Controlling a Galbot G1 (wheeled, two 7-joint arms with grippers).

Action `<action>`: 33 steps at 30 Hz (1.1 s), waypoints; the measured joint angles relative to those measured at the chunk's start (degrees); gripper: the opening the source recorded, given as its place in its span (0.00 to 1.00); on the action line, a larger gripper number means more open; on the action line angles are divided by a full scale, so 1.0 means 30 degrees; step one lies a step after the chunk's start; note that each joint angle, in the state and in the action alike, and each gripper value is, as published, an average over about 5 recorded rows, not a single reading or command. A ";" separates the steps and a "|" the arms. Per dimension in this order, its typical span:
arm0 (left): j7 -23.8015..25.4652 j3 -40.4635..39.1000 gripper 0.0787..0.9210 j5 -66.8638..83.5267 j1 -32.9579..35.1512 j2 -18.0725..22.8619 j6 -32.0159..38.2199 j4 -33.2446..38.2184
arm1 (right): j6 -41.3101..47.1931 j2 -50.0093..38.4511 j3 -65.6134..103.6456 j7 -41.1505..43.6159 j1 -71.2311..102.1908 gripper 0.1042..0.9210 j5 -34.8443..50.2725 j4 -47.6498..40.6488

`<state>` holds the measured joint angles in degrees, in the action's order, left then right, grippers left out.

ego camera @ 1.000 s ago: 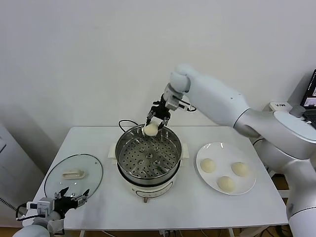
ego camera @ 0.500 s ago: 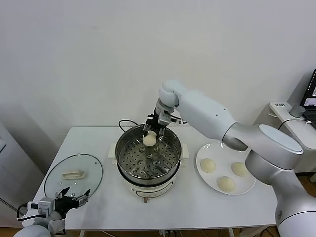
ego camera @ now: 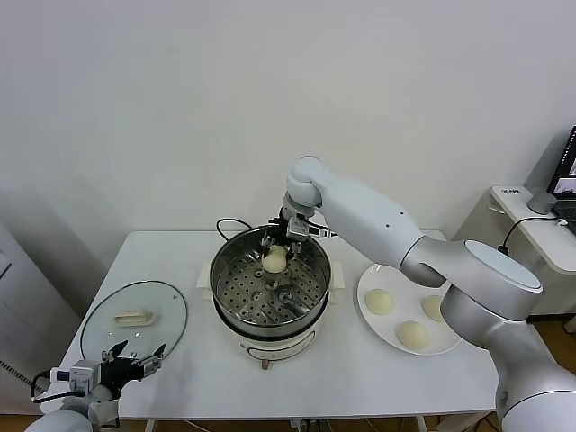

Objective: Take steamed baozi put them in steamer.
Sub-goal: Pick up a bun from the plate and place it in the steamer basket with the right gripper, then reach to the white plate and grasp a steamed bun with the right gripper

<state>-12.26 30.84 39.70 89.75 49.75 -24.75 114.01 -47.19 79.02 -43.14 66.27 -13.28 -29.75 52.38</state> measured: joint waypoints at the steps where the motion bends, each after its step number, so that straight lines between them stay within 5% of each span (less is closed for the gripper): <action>1: 0.0000 0.0001 0.88 0.0000 0.0005 0.0004 0.0001 0.0000 | 0.0000 -0.0013 -0.0035 -0.0004 -0.0057 0.75 0.0085 -0.0026; 7: 0.0001 0.0089 0.88 -0.0008 0.0129 0.0069 0.0019 0.0059 | 0.0000 -0.0317 -0.0730 0.0164 -0.1062 0.87 0.1836 -0.0230; 23: -0.0002 0.0139 0.88 -0.0014 0.0090 0.0075 0.0008 0.0157 | 0.0354 -0.3744 -0.7297 0.2128 -0.6577 0.88 1.3148 -0.0221; 33: -0.0008 0.0244 0.88 -0.0005 0.0117 0.0116 0.0020 0.0228 | 0.6671 -0.6350 -1.0772 0.2926 -0.7859 0.88 1.7198 0.0117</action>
<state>-12.28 31.58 39.69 90.10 50.10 -24.69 114.70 -27.18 59.97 -75.46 75.05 -36.86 21.84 52.74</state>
